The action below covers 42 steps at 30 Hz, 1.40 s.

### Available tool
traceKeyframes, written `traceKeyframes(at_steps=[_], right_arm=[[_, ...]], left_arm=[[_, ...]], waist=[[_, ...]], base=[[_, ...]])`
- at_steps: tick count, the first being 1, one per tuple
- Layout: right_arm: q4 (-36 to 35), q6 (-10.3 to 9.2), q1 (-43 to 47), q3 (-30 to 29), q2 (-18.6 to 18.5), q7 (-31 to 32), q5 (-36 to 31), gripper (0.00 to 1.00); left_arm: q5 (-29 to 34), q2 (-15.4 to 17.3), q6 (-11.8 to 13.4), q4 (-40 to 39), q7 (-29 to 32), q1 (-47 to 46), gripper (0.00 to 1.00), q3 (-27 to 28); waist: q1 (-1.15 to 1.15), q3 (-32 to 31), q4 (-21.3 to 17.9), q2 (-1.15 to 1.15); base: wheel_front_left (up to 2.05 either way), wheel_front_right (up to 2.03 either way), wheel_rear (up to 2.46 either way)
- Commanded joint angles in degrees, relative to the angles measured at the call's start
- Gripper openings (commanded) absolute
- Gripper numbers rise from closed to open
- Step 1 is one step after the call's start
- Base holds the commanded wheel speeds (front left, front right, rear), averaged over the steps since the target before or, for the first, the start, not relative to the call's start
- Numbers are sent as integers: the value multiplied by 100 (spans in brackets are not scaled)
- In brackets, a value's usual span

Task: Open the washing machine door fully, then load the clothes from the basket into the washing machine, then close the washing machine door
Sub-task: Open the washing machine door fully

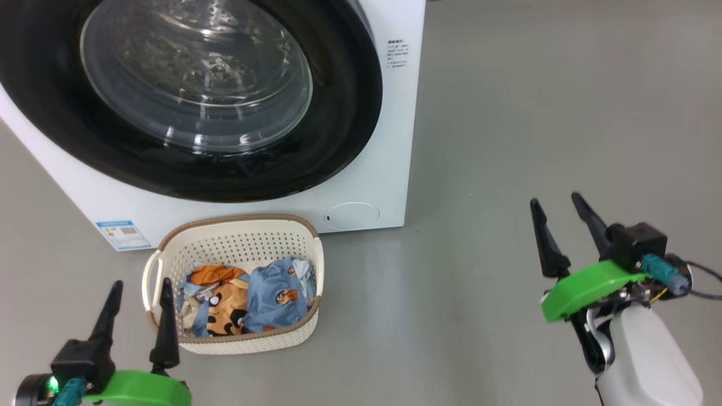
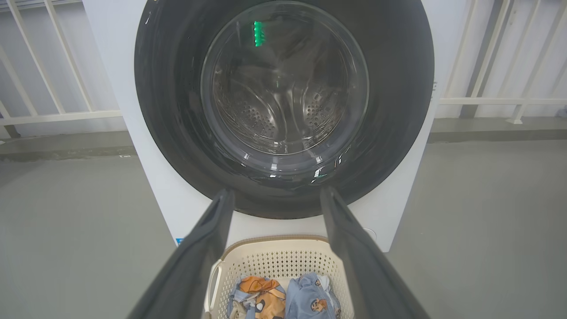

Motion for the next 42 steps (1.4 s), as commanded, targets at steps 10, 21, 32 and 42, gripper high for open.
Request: traceKeyframes(at_steps=[10, 21, 32, 42], right_arm=[[-196, 9, -1003, -27, -202, -69, 636, 100], [59, 9, -1894, -418, -144, -9, 2094, 0], [489, 9, -2626, -1005, -163, 669, 4379, 0], [1119, 9, -3455, -1389, -269, 1754, 5656, 0]], left_arm=[[-115, 54, 48, -141, -37, -109, 100, -9], [-246, 51, 106, -14, -37, -183, 100, -183], [-273, 51, 126, 23, -37, -368, 100, -324], [-340, 50, 129, 89, -37, -563, 100, -476]], waist=[[0, 228, 299, 0], [0, 440, 500, 0], [0, 767, 648, 0], [0, 1103, 759, 0]], base=[[0, 0, 0], [0, 0, 0], [0, 0, 0], [0, 0, 0]])
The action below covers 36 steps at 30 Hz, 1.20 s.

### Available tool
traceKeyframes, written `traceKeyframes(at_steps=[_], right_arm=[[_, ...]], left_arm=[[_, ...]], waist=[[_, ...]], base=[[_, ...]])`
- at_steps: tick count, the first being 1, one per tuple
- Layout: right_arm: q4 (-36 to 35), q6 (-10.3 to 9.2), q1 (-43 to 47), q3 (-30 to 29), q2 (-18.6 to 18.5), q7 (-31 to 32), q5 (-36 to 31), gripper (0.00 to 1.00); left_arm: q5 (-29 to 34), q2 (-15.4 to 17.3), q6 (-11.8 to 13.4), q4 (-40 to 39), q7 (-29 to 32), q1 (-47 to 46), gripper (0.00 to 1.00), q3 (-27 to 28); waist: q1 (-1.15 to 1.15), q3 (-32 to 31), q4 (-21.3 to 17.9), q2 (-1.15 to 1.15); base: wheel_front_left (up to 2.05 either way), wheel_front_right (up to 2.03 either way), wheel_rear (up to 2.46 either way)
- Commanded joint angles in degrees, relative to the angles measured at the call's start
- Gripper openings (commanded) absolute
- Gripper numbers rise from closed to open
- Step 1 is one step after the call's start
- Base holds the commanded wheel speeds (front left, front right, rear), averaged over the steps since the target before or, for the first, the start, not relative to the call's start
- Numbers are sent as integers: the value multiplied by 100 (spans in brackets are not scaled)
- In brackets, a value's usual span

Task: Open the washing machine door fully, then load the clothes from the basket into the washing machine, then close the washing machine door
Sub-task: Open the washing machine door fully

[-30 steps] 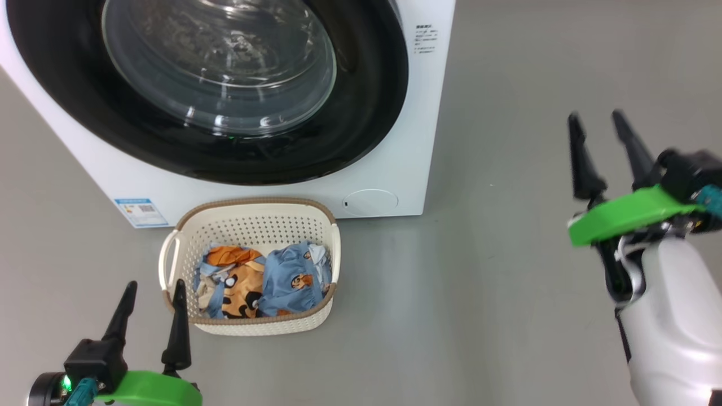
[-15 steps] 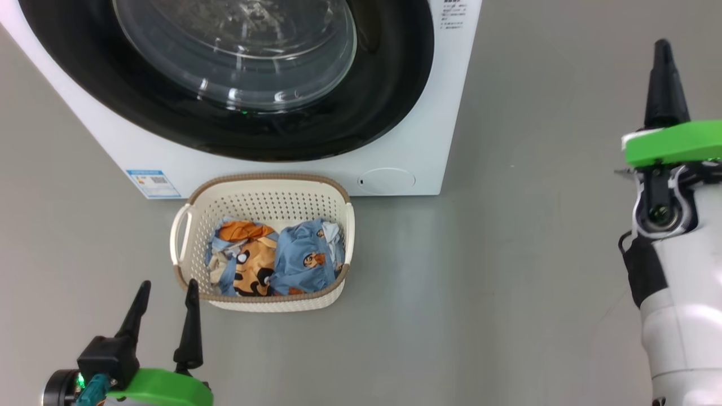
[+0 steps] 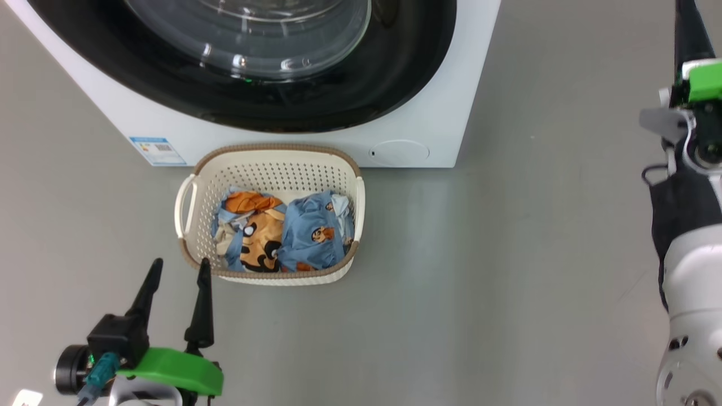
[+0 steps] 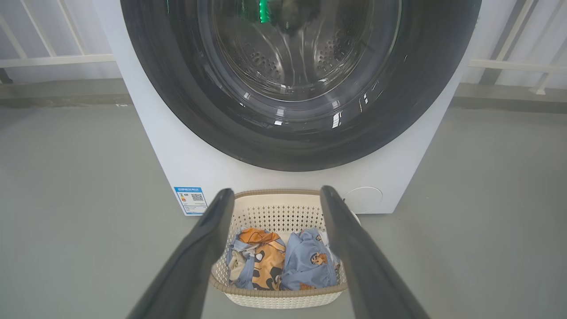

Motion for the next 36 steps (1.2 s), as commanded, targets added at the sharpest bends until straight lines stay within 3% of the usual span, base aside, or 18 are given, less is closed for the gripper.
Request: traceKeyframes(at_steps=[1, 14, 36], right_arm=[[-90, 10, -284, 98, 37, 154, 119, 0], [1062, 10, -1741, 127, -14, 1944, 358, 0], [2431, 10, -3411, 208, -72, 2715, -385, 0]], left_arm=[[-25, 88, 32, -93, -37, -196, 100, 147], [-170, 87, 77, -32, -37, -569, 100, -100], [-411, 87, 172, -388, -37, -1031, 100, -439]], waist=[[0, 102, 55, 0], [0, 585, 302, 0], [0, 1344, 633, 0]], base=[[0, 0, 0], [0, 0, 0], [0, 0, 0]])
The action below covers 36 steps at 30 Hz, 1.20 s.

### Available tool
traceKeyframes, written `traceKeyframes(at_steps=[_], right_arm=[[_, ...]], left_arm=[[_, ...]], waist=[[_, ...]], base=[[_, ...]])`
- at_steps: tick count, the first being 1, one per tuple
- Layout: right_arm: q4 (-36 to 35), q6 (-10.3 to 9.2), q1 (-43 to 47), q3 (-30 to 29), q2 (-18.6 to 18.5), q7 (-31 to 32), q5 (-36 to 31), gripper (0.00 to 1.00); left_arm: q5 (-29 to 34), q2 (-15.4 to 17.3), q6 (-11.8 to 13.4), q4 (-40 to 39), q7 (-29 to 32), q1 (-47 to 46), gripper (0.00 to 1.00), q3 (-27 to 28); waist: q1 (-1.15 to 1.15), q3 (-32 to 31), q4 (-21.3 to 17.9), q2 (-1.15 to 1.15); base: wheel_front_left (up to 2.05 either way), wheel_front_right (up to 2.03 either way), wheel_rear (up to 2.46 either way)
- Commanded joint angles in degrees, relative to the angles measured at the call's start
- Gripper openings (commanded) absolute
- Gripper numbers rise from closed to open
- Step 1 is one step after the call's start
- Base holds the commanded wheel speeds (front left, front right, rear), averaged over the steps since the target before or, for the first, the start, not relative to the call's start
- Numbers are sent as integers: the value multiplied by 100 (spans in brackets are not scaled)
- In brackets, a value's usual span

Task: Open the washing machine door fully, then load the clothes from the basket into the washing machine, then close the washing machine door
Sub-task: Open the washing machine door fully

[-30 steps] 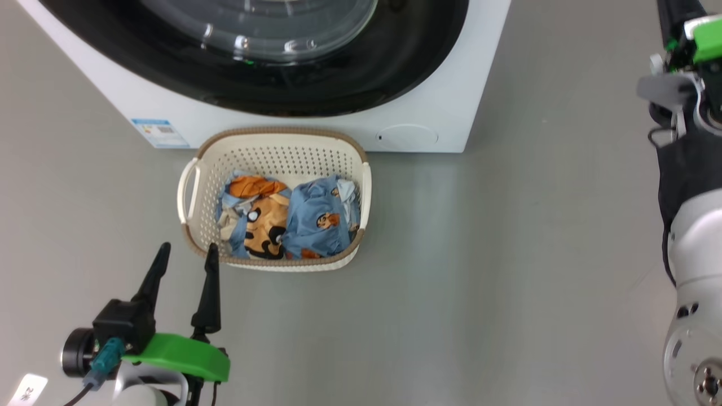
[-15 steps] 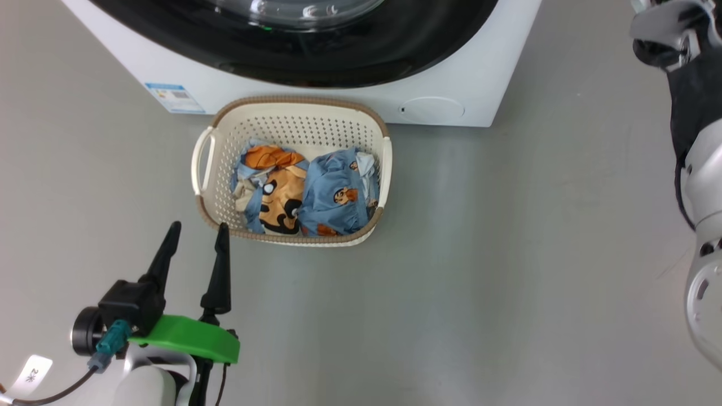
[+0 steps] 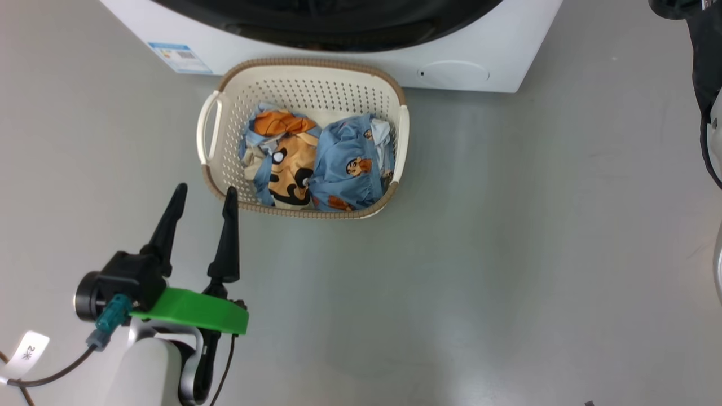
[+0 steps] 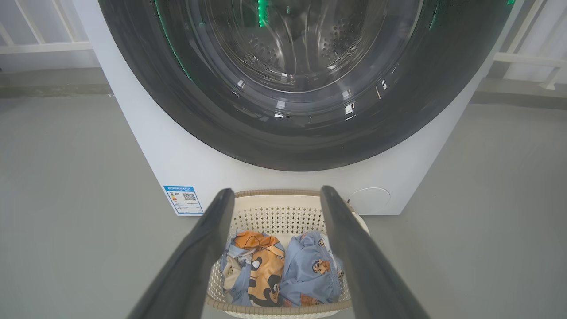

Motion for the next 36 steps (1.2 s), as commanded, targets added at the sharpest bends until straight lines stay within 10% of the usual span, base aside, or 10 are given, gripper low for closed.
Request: traceKeyframes(at_steps=[1, 36], right_arm=[[-95, 10, -250, 63, 169, 49, -116, 0], [388, 10, -1019, 154, 262, 346, -592, 0]], left_arm=[[-62, 114, 48, -151, -37, -104, 100, 146], [-314, 114, 112, -56, -37, -442, 100, -237]], waist=[[0, 114, 57, 0], [0, 390, 304, 0]], base=[[0, 0, 0], [0, 0, 0]])
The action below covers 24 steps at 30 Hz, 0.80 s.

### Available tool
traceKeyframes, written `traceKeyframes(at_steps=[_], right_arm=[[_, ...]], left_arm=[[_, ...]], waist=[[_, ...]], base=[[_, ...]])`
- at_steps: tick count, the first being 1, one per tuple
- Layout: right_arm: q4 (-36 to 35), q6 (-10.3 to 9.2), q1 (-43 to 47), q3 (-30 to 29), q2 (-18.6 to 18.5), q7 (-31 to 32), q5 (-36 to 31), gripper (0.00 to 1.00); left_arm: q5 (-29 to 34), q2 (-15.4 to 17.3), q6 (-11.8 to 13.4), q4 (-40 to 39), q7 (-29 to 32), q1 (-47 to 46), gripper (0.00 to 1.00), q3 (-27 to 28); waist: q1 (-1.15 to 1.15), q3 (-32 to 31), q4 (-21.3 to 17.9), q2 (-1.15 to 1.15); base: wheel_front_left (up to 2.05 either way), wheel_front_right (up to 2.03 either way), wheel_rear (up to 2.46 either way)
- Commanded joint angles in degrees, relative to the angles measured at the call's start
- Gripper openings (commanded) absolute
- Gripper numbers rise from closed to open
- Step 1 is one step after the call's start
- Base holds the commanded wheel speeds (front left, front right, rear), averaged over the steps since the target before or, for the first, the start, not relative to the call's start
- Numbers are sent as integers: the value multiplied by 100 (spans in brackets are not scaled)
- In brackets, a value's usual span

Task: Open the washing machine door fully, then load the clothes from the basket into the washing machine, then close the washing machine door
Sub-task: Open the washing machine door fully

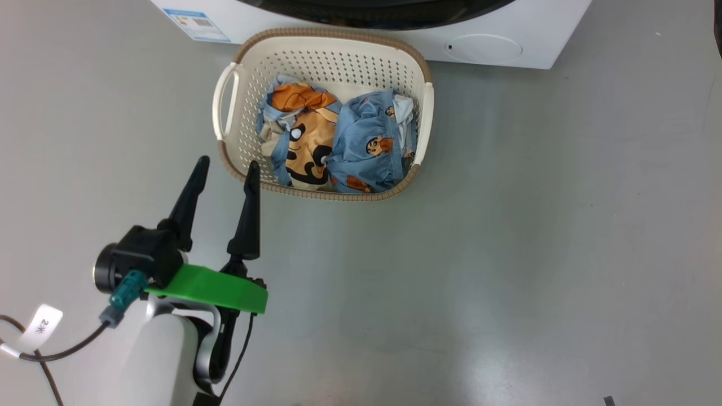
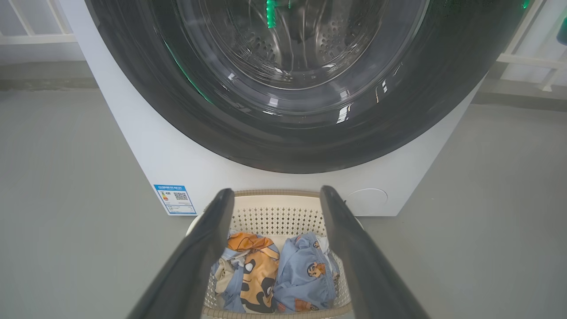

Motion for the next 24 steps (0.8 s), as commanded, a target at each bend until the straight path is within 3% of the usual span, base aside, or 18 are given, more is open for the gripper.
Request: traceKeyframes(at_steps=[1, 15, 24], right_arm=[[-124, 10, -191, 37, 233, 60, -52, 0], [110, 10, -187, 127, 307, 822, -149, 0], [-541, 10, 440, 412, 453, 1852, -22, 0]], left_arm=[[-21, 151, 38, -98, -36, 7, 100, 174], [-12, 151, 59, -135, -36, 52, 100, 205], [69, 151, 58, -206, -36, 114, 100, 291]], waist=[[0, -22, 11, 0], [0, -74, 1, 0], [0, -231, -124, 0]], base=[[0, 0, 0], [0, 0, 0], [0, 0, 0]])
